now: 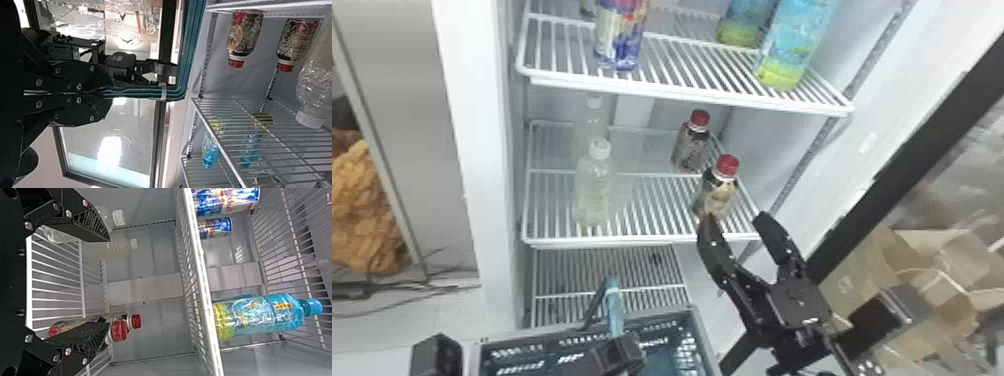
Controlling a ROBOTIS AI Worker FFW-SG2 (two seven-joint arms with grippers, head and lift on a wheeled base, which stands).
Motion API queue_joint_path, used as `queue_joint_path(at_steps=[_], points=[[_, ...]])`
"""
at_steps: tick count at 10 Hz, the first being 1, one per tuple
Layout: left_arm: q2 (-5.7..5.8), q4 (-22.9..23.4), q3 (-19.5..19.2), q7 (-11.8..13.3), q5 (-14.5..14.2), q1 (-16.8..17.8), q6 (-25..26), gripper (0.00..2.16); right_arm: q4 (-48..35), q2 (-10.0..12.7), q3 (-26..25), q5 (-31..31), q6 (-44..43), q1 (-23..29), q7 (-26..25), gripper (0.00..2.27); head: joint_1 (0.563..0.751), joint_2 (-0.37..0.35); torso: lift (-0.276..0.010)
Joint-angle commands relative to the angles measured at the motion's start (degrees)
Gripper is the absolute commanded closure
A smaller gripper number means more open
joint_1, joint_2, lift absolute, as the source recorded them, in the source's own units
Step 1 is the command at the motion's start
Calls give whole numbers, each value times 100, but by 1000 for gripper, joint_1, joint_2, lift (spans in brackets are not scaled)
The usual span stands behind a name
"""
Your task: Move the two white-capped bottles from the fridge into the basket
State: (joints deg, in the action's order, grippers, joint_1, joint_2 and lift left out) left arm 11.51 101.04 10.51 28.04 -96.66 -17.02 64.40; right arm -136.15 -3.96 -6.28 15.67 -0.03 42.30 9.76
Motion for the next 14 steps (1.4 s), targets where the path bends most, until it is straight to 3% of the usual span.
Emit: queue_joint_path(at_steps=[1, 9, 14], points=[[0, 0, 0, 0, 0, 1, 0, 1119, 9, 9, 0, 10, -39, 3, 0, 311, 695, -350, -260], [-9, 0, 0, -9, 11, 15, 14, 1119, 80, -88, 160, 10, -39, -194, 53, 311, 695, -350, -260], [0, 0, 0, -9, 34, 29, 42, 1119, 403, -237, 388, 79, 256, -672, 273, 311, 695, -350, -260]])
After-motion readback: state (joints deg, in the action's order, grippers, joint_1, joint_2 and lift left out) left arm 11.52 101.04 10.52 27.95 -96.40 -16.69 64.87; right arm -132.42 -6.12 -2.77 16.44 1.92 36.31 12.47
